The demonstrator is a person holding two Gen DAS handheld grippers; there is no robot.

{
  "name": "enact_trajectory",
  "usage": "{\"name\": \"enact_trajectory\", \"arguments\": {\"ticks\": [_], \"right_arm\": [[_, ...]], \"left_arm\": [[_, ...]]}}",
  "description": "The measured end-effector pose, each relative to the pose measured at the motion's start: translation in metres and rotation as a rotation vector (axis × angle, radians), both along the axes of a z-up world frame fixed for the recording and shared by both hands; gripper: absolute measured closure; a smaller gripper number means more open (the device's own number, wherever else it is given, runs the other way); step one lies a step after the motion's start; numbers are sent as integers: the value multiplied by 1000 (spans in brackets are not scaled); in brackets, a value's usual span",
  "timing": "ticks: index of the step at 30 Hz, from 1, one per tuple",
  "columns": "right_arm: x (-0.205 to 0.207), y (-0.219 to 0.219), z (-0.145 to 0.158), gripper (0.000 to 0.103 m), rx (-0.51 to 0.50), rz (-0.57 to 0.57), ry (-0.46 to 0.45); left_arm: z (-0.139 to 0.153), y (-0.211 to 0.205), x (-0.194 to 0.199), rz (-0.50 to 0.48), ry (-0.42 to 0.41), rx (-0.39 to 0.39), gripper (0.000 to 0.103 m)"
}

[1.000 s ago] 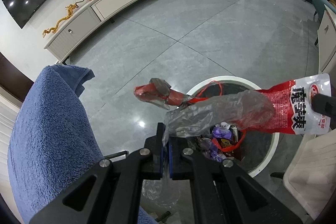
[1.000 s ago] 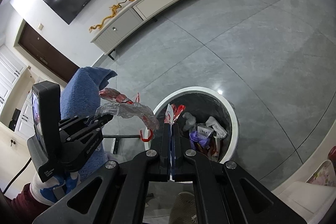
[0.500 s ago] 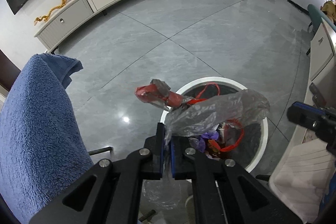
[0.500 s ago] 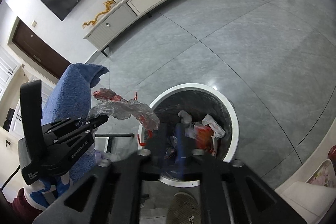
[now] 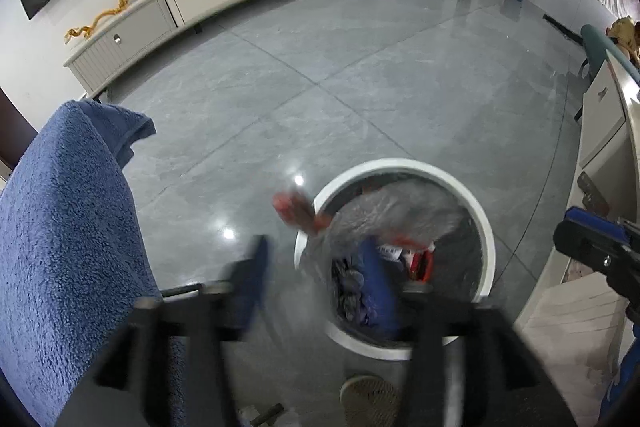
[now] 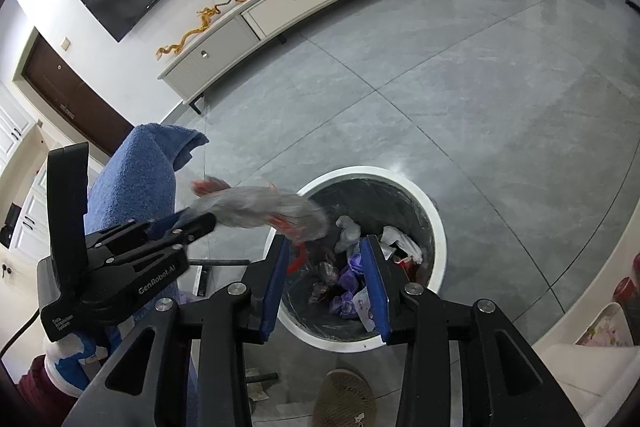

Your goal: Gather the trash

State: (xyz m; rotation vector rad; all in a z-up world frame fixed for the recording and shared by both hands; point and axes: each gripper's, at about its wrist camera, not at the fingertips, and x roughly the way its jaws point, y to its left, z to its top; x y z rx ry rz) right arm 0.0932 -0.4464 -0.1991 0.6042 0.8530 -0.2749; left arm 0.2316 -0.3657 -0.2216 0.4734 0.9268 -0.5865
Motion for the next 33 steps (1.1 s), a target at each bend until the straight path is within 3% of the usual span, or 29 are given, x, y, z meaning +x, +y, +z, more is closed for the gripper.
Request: {"name": "enact_trajectory", "arguments": {"ticks": [14, 25, 33], "right_arm": [[-19, 5, 17, 65, -44, -17, -22], [-21, 37, 43, 54, -148, 38, -42], [-28, 61, 58, 53, -182, 68, -61]], "left_arm": [[38, 7, -30, -25, -91, -80, 48], [81, 44, -51, 39, -142, -152, 48], [105, 76, -68, 78, -199, -168, 48]]}}
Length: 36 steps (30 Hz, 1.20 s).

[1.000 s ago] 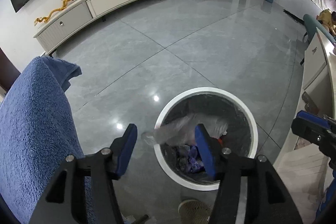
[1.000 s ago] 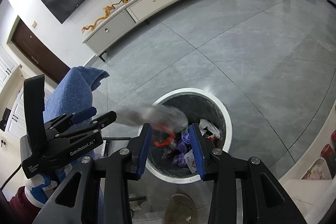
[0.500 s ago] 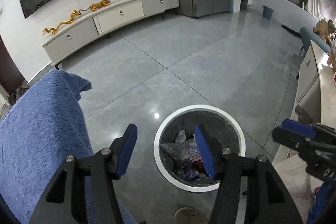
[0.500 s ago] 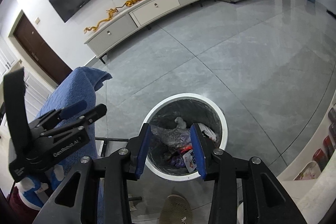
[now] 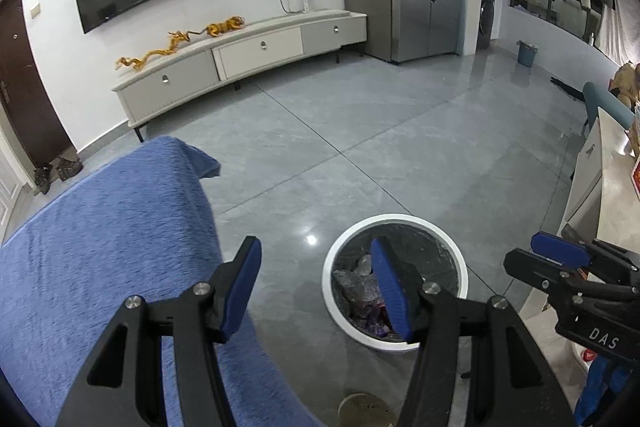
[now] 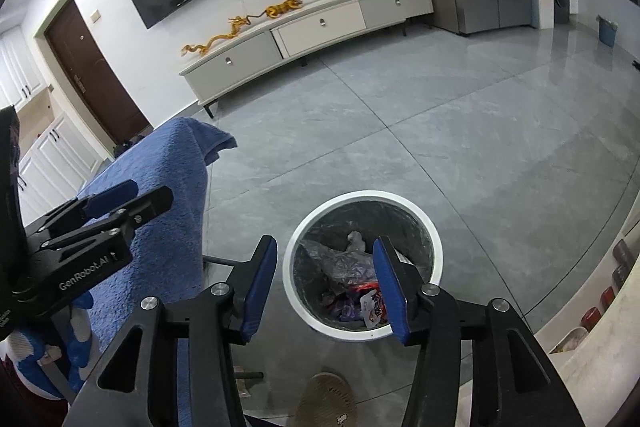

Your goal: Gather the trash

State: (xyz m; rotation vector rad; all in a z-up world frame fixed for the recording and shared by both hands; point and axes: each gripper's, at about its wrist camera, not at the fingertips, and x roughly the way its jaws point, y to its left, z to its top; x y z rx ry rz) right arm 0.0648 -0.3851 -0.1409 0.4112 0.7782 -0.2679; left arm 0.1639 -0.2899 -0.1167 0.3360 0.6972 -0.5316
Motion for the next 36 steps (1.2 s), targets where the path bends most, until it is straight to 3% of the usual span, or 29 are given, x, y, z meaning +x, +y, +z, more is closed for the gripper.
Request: {"name": "enact_trajectory", "arguments": {"ticks": [10, 24, 28, 32, 36], "right_arm": [[-7, 42, 26, 49, -65, 54, -30], [-18, 136, 68, 41, -160, 196, -94], [-23, 166, 84, 33, -209, 229, -120], [-28, 195, 96, 20, -252, 252, -145], [-31, 223, 105, 14, -292, 276, -159]], "left_arm": [[32, 65, -24, 84, -54, -51, 48], [62, 175, -67, 236, -114, -96, 40], [69, 210, -78, 281, -143, -104, 33], [80, 246, -94, 336, -182, -124, 30], [89, 279, -111, 378, -211, -154, 29]]}}
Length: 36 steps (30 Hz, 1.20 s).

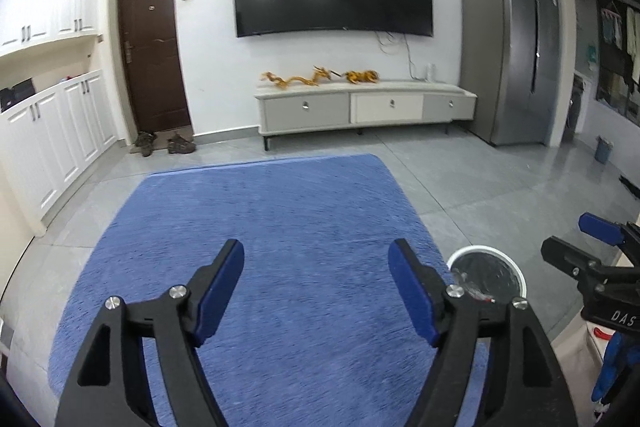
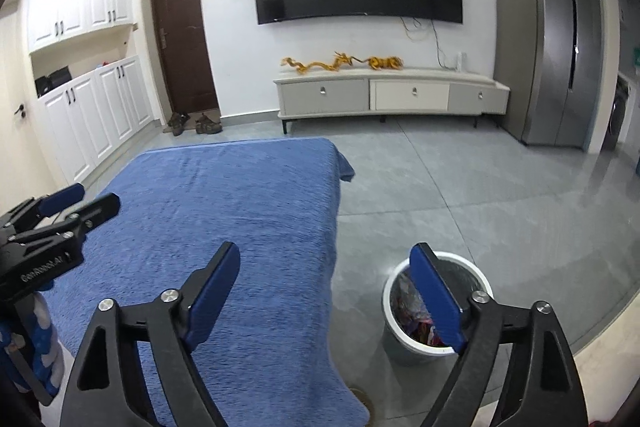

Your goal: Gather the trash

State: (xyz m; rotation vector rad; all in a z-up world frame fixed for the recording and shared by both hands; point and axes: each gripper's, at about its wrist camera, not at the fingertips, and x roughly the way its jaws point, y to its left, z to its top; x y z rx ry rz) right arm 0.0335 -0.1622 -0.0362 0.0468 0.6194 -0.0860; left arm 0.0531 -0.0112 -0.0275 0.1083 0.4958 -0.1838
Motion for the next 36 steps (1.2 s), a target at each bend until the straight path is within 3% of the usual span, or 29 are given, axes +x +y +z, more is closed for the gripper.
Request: {"name": "enact_trajectory", "arguments": {"ticks": [14, 24, 26, 28, 31, 36], "right_arm": [[-17, 47, 15, 2, -59, 49, -32], [-24, 53, 20, 0, -87, 31, -67], [-26, 54, 20, 0, -97, 22, -76], [-27, 55, 21, 0, -111, 12, -90], [-30, 56, 21, 0, -130, -1, -108], [-33, 58, 21, 0, -147, -17, -125]], "left_arm": [[11, 58, -40, 61, -51, -44, 28], [6, 69, -58, 116, -140, 4, 28], [5, 72, -61, 121, -145, 1, 25], [5, 74, -63, 131, -153, -6, 10], [7, 76, -69, 136, -178, -7, 2], [9, 82, -74, 141, -202, -32, 0]]}}
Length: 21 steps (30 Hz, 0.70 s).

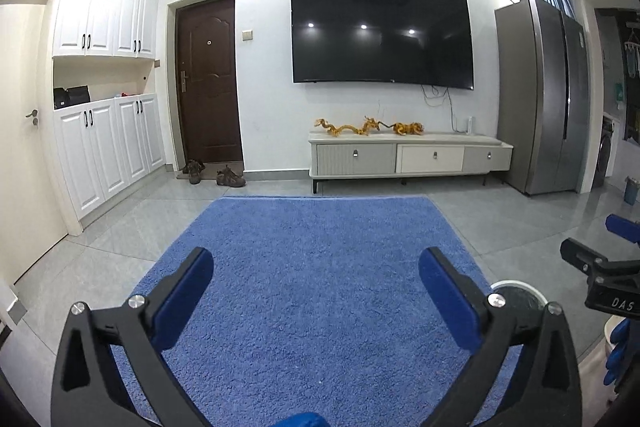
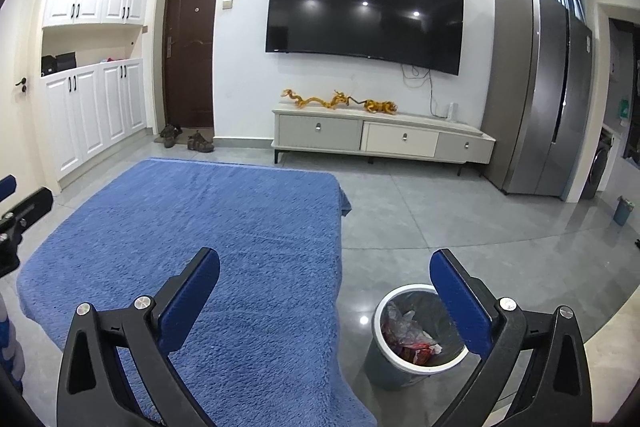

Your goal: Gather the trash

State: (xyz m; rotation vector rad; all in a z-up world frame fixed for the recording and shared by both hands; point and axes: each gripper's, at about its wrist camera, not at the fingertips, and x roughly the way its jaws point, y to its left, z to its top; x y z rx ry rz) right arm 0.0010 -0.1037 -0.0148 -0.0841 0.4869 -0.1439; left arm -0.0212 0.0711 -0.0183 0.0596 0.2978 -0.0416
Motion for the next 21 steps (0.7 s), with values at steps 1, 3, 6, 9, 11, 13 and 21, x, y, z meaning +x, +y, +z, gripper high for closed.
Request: {"name": "enact_trajectory", "arguments": {"ticks": [1, 3, 6, 9, 11, 13, 21], "right_arm": [[-1, 0, 0, 0, -1, -1, -2], [-2, 0, -1, 0, -2, -5, -6], [-2, 1, 0, 0, -1, -13, -11], [-2, 1, -1, 0, -6, -19, -15], [-2, 1, -1, 0, -9, -23, -20], [-2, 2, -1, 0, -11, -27, -23], [4, -1, -6, 0, -4, -41, -21]], "left_arm": [[0, 1, 0, 5, -1, 1, 0], [0, 3, 0, 16, -4, 4, 0], [0, 4, 0, 28, -10, 4, 0], [0, 7, 1, 38, -14, -2, 0], [0, 9, 2, 44, -14, -3, 0], [0, 10, 4, 48, -13, -5, 0], [-7, 13, 12, 60, 9, -6, 0]]}}
